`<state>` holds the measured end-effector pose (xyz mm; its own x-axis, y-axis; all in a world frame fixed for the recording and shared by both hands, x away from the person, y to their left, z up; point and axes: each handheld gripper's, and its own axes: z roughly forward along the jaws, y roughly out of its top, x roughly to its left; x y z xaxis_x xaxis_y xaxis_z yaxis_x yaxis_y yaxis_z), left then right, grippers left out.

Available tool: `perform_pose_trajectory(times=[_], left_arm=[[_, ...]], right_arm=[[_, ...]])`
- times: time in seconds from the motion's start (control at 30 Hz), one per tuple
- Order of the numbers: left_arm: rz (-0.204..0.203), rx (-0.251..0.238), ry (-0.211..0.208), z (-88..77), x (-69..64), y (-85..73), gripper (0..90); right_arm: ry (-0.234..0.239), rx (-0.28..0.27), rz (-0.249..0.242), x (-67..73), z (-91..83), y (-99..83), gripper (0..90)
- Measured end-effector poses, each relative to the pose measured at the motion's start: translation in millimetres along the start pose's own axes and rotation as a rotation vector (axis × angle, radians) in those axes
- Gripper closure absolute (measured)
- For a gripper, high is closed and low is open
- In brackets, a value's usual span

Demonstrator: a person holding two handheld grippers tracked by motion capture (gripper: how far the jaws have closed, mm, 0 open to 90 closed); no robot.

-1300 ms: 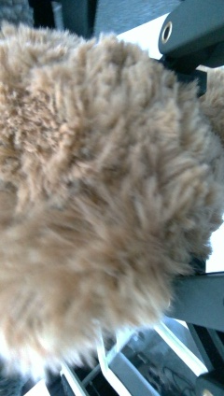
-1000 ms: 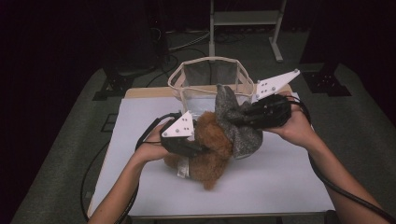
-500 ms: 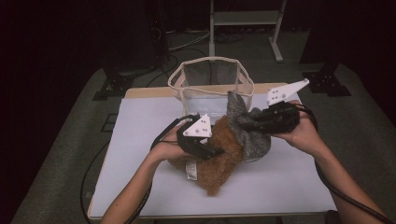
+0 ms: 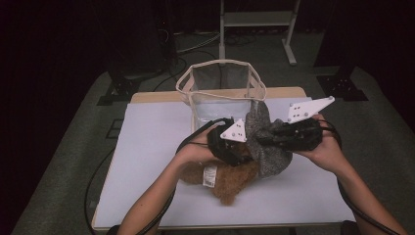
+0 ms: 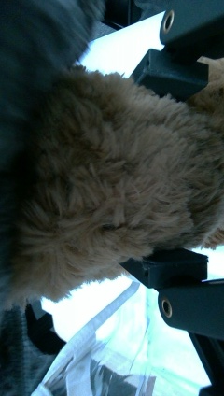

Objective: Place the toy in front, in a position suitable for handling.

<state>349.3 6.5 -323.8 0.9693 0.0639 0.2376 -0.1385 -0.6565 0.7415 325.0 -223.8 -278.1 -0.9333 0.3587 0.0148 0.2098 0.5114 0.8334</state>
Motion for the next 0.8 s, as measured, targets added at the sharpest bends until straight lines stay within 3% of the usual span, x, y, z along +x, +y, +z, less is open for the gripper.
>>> perform_pose_trajectory(times=[0.1,0.33,0.63,0.8], left_arm=[[-0.006,0.003,-0.007,4.2,0.1,-0.7,26.1],[0.071,0.076,0.049,-5.0,-9.7,-2.1,25.6],[0.041,0.076,0.069,-23.6,-19.4,-29.8,26.2],[0.006,0.037,0.067,-17.7,-18.2,-37.0,48.7]], right_arm=[[-0.004,0.003,0.046,-10.8,1.5,-16.2,78.6],[-0.014,0.002,0.094,-24.8,3.1,-34.7,78.5],[-0.043,0.011,0.186,-39.6,-0.7,-69.3,78.5],[-0.065,0.028,0.242,-45.7,-5.4,-92.8,78.4]])
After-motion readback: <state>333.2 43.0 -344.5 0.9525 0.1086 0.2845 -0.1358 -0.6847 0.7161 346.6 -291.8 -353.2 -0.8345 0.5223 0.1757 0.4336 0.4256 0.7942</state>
